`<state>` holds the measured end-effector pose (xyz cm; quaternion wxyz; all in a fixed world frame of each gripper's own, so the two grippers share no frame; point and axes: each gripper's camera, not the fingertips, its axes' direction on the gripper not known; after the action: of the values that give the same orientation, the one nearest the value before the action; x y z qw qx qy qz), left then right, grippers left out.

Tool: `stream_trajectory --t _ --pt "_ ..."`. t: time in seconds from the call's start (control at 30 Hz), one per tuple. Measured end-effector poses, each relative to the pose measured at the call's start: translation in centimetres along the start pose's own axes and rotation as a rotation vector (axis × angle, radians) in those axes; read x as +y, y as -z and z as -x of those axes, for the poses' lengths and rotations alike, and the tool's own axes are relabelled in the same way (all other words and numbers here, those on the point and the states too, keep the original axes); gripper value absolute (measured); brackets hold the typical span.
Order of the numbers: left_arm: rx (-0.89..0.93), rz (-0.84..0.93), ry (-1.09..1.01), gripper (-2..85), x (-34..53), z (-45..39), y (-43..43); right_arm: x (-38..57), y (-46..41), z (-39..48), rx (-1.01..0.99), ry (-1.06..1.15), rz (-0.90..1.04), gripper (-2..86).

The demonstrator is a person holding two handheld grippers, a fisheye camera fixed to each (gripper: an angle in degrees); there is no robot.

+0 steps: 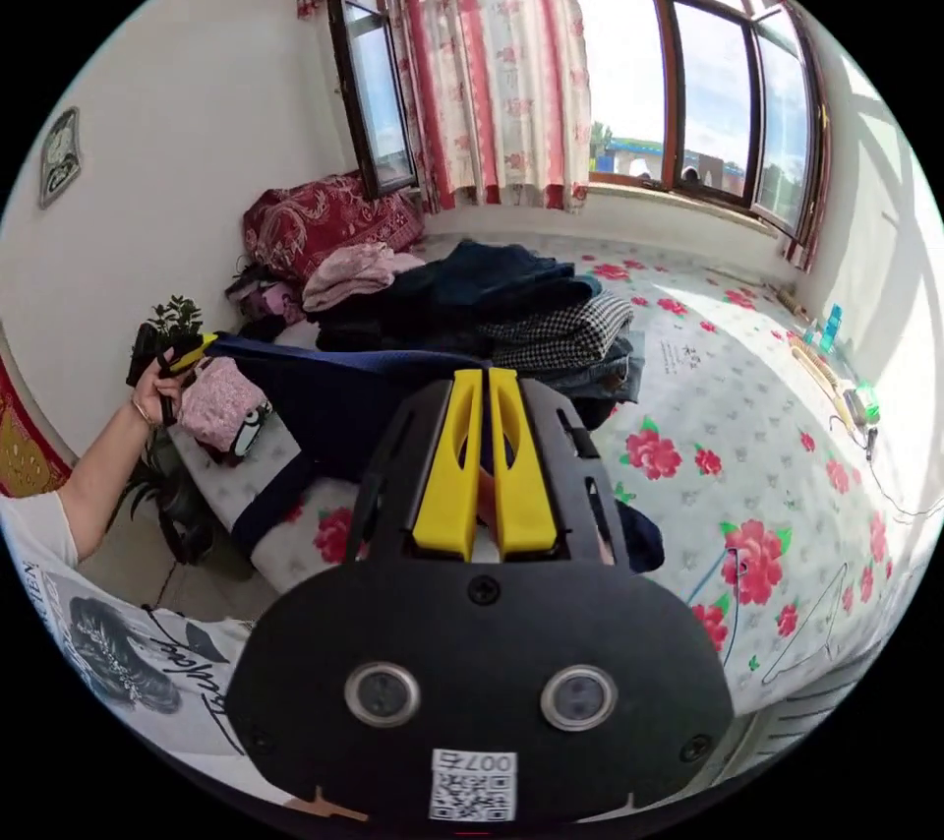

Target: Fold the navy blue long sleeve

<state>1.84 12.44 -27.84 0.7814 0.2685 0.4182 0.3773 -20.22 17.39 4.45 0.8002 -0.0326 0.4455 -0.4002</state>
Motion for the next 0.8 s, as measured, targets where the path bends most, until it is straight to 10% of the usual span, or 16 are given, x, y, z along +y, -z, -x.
stream_trajectory --t 0.23,0.8 --pt "0.043 -0.01 -0.335 -0.7 4.4 -8.9 4.8 5.8 10.2 4.6 0.062 0.241 -0.249 -0.2" --pt "-0.272 0.574 0.413 -0.5 41.7 11.8 -7.2 33.7 -6.7 11.3 0.093 0.283 0.845 -0.1"
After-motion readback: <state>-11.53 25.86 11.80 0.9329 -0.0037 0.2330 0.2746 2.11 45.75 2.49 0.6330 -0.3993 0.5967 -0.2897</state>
